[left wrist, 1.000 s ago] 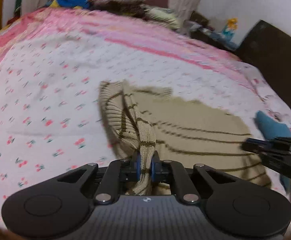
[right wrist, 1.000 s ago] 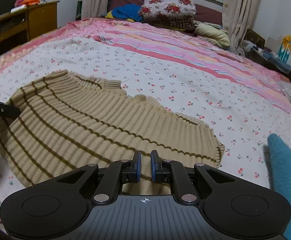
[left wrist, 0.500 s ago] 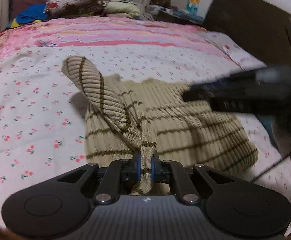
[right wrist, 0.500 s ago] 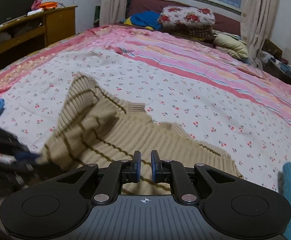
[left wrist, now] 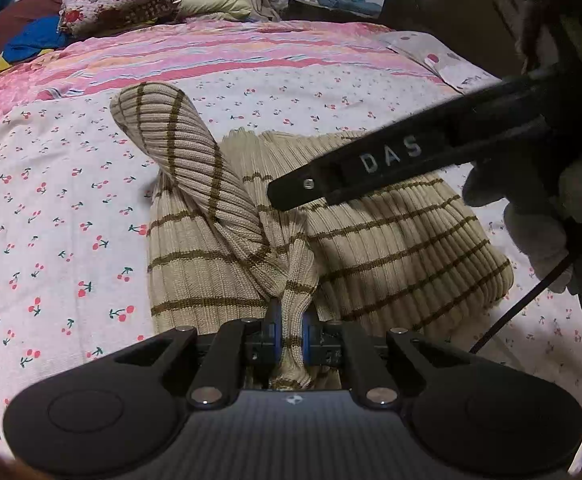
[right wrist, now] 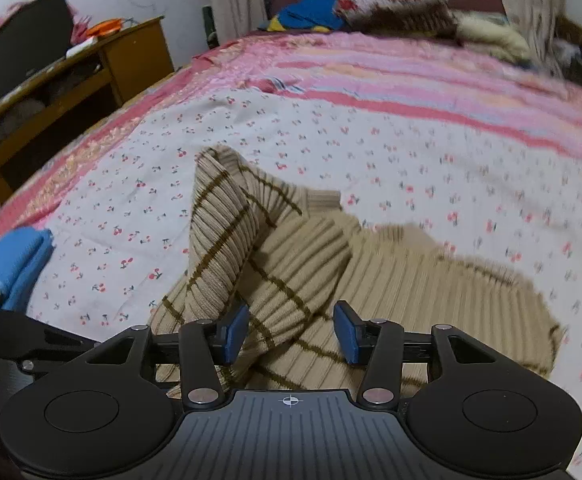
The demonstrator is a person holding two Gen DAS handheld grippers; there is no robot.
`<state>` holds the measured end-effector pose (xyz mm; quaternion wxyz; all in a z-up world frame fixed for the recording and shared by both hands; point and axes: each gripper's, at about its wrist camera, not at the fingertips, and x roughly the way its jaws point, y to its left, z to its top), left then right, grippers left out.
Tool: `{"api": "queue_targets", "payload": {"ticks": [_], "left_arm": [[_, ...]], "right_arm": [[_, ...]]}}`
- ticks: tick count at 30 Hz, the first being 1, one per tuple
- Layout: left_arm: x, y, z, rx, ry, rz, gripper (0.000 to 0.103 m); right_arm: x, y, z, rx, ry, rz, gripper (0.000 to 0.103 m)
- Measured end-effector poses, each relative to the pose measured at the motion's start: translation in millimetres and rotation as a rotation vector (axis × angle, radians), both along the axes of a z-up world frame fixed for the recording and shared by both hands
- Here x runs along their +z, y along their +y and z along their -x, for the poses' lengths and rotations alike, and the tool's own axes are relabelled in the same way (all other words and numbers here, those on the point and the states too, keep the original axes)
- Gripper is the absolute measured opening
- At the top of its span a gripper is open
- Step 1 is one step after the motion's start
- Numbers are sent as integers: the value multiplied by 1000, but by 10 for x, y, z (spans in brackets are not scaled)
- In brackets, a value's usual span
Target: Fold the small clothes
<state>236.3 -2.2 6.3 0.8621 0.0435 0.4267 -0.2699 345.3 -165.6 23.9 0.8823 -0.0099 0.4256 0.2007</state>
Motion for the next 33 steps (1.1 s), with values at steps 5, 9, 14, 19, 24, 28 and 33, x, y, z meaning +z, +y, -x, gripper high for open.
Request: {"api": "queue_targets", "payload": {"ticks": [5, 9, 14, 19, 24, 28, 33], "left_arm": [[-5, -33, -10, -11, 3, -19, 15], [-19, -60, -31, -11, 7, -24, 15], [-29, -107, -28, -16, 4, -36, 15], [-45, -134, -29, -23, 4, -44, 15], [-69, -165, -13, -26, 0, -51, 15], [-78, -172, -18, -24, 3, -49, 15], [-71, -154, -18, -22, 7, -43, 15]], "right_arm": [[-123, -53, -116, -24, 95, -113, 49], [-145, -55, -143, -27, 122, -177, 50], [-104, -44, -160, -16, 116, -226, 51], [-51, 54, -138, 35, 88, -231, 59], [-70, 222, -135, 43, 62, -131, 55], [-51, 266, -93, 32, 38, -92, 33], [-6, 163, -47, -64, -23, -25, 32]]}}
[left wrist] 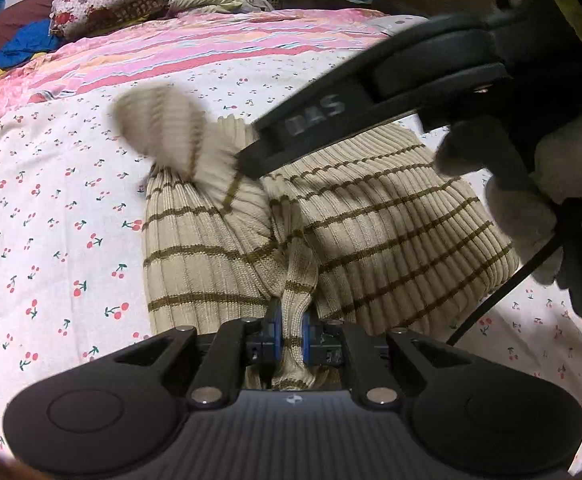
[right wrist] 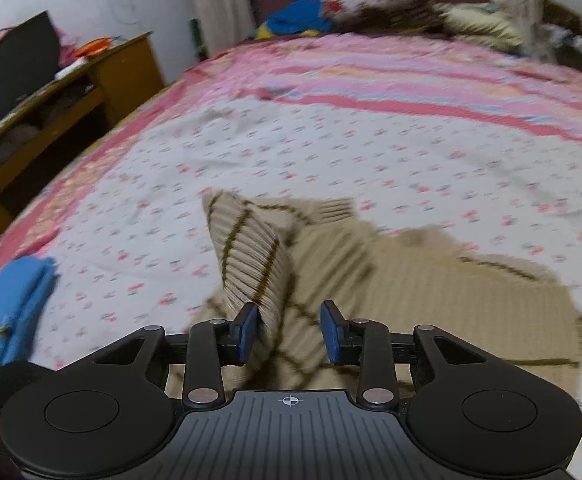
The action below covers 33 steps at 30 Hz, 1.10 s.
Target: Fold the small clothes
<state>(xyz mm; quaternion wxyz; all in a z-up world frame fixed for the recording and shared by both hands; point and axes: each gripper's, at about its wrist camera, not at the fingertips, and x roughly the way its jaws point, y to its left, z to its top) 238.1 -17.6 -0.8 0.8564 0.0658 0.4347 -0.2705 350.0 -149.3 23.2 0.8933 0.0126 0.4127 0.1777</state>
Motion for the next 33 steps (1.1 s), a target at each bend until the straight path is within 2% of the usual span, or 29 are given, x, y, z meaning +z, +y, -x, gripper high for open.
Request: {"api": "queue_targets", "payload": {"ticks": [4, 9, 18, 20, 26, 29, 31, 33], "left_arm": [[-12, 2, -3, 1, 0, -1, 15], [-13, 8, -11, 5, 2, -3, 15], [-6, -30, 25, -4, -11, -19, 15], [-6, -45, 41, -10, -19, -26, 15], [6, -85, 103, -30, -43, -58, 15], [8, -92, 116, -30, -43, -58, 15], [12, -84, 119, -27, -41, -52, 15], [13, -89, 124, -28, -41, -51, 15]], "right_arm": [[7, -202, 7, -84, -8, 17, 32], [-13, -391, -7, -101, 39, -71, 38], [-152, -362, -115, -77, 150, -204, 60], [-195, -338, -132, -82, 172, -227, 60], [-140, -158, -173, -40, 144, -258, 60], [-126, -32, -167, -11, 134, -201, 60], [-161, 8, -166, -34, 139, -138, 60], [-184, -21, -148, -58, 130, -119, 60]]}}
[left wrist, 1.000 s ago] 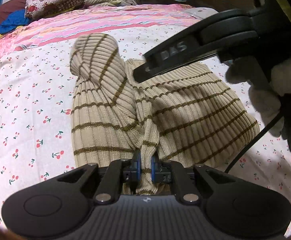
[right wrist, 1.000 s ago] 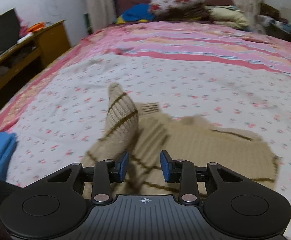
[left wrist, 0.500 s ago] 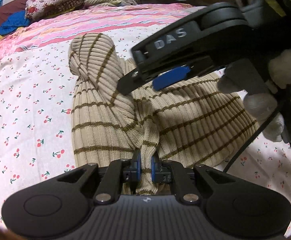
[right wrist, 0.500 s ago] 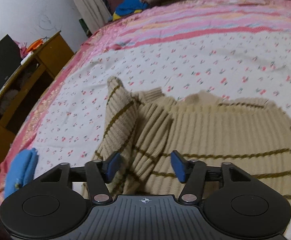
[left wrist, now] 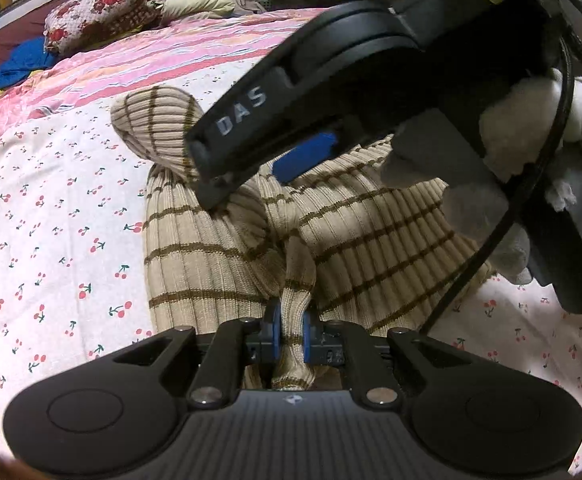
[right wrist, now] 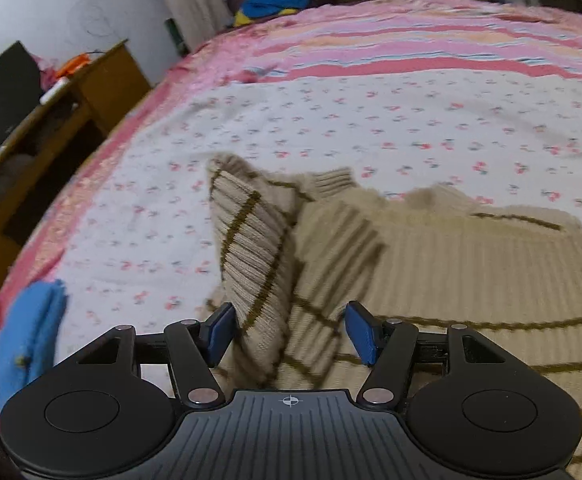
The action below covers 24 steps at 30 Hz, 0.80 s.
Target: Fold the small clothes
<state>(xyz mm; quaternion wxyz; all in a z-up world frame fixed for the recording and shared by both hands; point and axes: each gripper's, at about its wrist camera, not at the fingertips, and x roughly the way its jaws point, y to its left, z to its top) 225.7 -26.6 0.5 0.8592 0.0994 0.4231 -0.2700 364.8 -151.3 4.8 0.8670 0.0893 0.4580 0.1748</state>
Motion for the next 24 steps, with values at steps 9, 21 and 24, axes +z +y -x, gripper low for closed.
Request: {"api": "queue_targets", "payload": {"ticks": [9, 21, 24], "left_arm": [[16, -26, -2, 14, -7, -19, 15], [169, -108, 311, 34, -125, -129, 24], [173, -40, 405, 51, -137, -119, 28]], "right_arm": [[-82, 5, -13, -3, 34, -52, 36], [77, -142, 118, 20, -17, -35, 21], [85, -180, 145, 18, -20, -42, 20]]}}
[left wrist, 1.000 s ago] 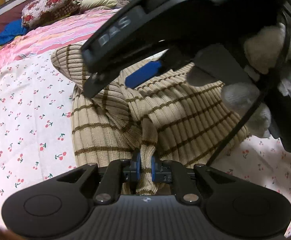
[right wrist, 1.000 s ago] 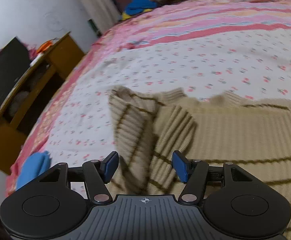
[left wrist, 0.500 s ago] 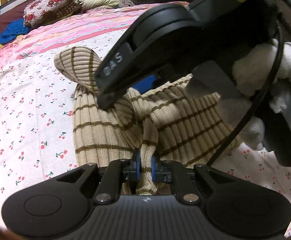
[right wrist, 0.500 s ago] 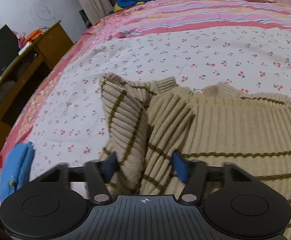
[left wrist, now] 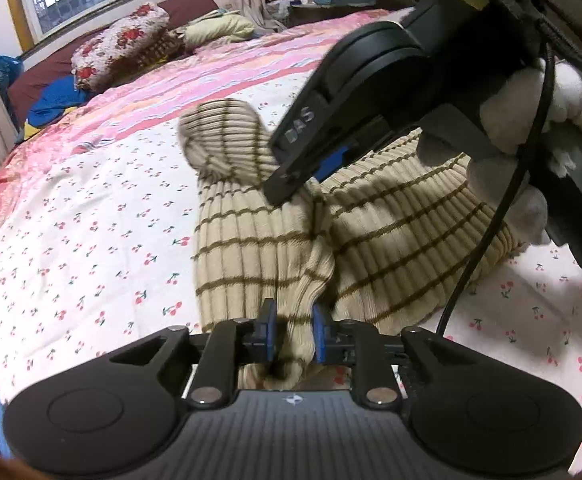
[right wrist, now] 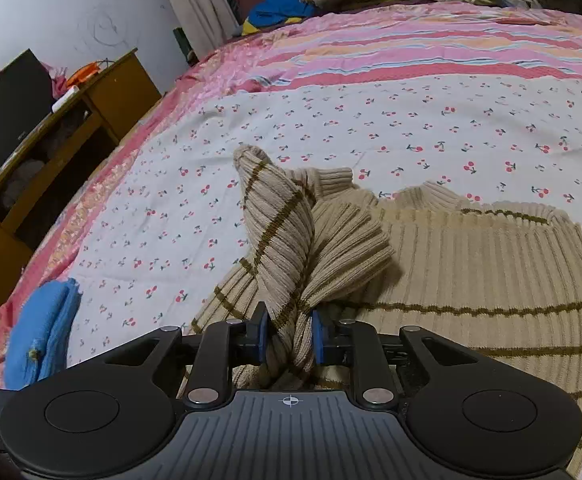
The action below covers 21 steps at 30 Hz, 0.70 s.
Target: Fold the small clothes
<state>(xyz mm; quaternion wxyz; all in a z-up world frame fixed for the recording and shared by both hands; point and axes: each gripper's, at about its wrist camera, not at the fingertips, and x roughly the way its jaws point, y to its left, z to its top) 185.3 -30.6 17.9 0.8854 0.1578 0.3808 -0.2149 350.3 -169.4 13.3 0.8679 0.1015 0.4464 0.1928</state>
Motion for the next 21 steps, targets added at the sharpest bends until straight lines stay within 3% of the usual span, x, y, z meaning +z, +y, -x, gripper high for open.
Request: {"api": "queue_targets", "payload": {"ticks": [4, 12, 21], "left_arm": [[-28, 148, 88, 20, 3, 19, 28], [-130, 145, 278, -25, -70, -48, 28], [-38, 373, 471, -3, -136, 28, 29]], "right_arm": [[17, -79, 5, -8, 1, -11, 15], [-14, -100, 3, -14, 15, -29, 14], [-69, -184, -30, -41, 34, -67, 14]]}}
